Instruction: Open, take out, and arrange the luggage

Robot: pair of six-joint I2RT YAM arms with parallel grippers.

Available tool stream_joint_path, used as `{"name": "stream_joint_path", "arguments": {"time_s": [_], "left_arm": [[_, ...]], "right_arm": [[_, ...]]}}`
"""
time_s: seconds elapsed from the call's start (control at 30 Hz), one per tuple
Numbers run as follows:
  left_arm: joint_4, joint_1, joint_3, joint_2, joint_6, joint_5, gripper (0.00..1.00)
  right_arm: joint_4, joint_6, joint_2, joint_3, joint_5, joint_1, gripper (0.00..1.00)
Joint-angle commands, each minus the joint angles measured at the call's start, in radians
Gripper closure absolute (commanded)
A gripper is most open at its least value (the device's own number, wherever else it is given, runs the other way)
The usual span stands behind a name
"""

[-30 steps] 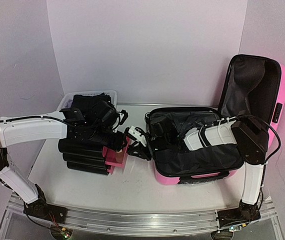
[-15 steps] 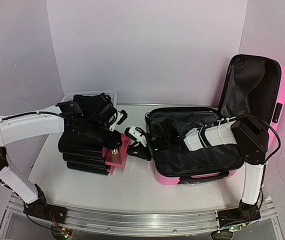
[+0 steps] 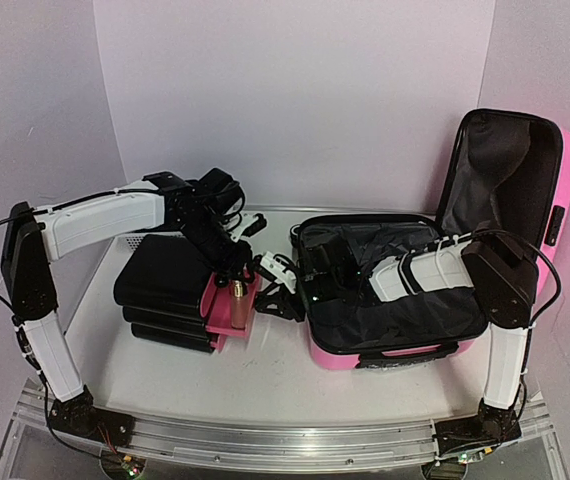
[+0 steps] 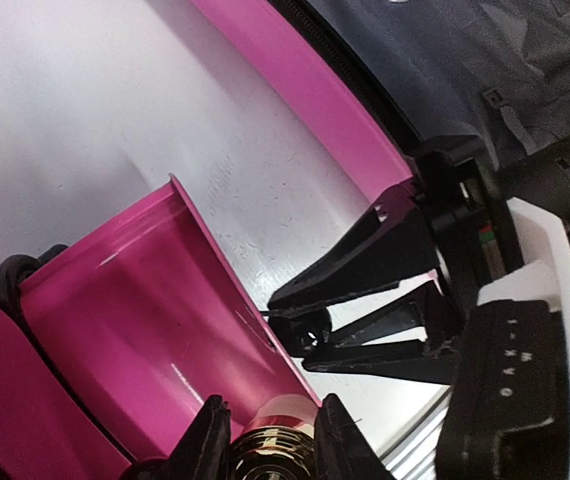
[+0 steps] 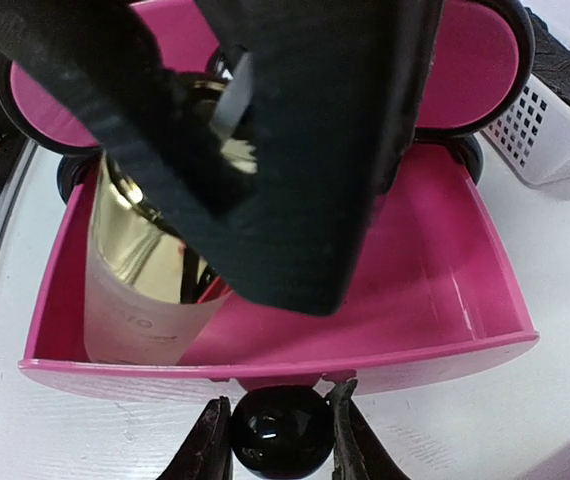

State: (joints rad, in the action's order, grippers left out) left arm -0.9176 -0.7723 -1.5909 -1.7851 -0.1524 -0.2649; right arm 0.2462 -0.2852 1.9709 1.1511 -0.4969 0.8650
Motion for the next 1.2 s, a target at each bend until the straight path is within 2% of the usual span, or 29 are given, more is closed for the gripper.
{"name": "stream_joint_path", "arguments": {"time_s": [0.0, 0.1, 0.2, 0.27, 0.53, 0.73, 0.83, 1.0, 1.17], "left_arm": [[-0.036, -0.005, -0.059, -0.003, 0.017, 0.117, 0.59], [-0.027, -0.004, -0.054, 0.058, -0.003, 0.157, 0.47], [-0.027, -0.002, -0.078, 0.090, -0.007, 0.170, 0.27], [-0.028, -0.001, -0.093, 0.114, -0.016, 0.161, 0.23], [-0.028, 0.069, -0.035, 0.330, -0.054, 0.219, 0.22], [-0.026, 0.310, 0.139, 0.485, -0.071, 0.157, 0.22], [-0.015, 0.377, 0.232, 0.518, -0.070, 0.140, 0.24], [0.047, 0.393, 0.380, 0.551, -0.104, 0.089, 0.30], [0.072, 0.393, 0.417, 0.596, -0.114, 0.095, 0.30]], "right_arm": [[0.140, 0.018, -0.070, 0.025, -0.089, 0.010, 0.87], [0.140, 0.019, -0.069, 0.022, -0.068, 0.009, 0.87], [0.140, 0.018, -0.065, 0.025, -0.060, 0.011, 0.87], [0.140, 0.022, -0.060, 0.030, -0.061, 0.009, 0.87], [0.137, 0.043, -0.028, 0.068, -0.044, 0.024, 0.87], [0.110, 0.047, 0.026, 0.151, 0.019, 0.050, 0.86], [0.077, 0.033, 0.053, 0.199, 0.047, 0.067, 0.86], [0.062, 0.042, 0.102, 0.268, 0.108, 0.091, 0.83], [0.072, 0.060, 0.171, 0.346, 0.168, 0.113, 0.82]]}}
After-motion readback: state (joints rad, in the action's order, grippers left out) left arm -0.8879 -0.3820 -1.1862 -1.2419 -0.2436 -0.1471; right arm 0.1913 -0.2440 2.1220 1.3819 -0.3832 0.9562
